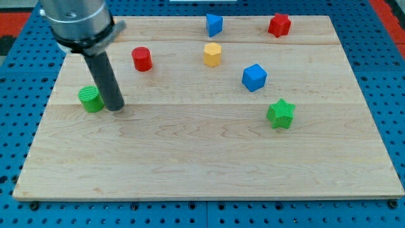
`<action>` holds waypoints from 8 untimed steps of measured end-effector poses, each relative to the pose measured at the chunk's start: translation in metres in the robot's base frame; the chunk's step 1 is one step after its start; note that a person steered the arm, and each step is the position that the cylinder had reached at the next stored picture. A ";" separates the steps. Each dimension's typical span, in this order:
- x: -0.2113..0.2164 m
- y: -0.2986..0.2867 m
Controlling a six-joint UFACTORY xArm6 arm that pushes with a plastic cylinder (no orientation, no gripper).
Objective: Push the red circle towards the right side of the board
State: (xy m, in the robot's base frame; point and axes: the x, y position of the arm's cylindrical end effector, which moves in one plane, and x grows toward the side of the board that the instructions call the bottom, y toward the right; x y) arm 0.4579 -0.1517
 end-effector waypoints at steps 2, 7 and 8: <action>-0.060 -0.055; -0.128 -0.035; -0.128 -0.034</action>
State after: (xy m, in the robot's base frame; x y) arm 0.3296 -0.1856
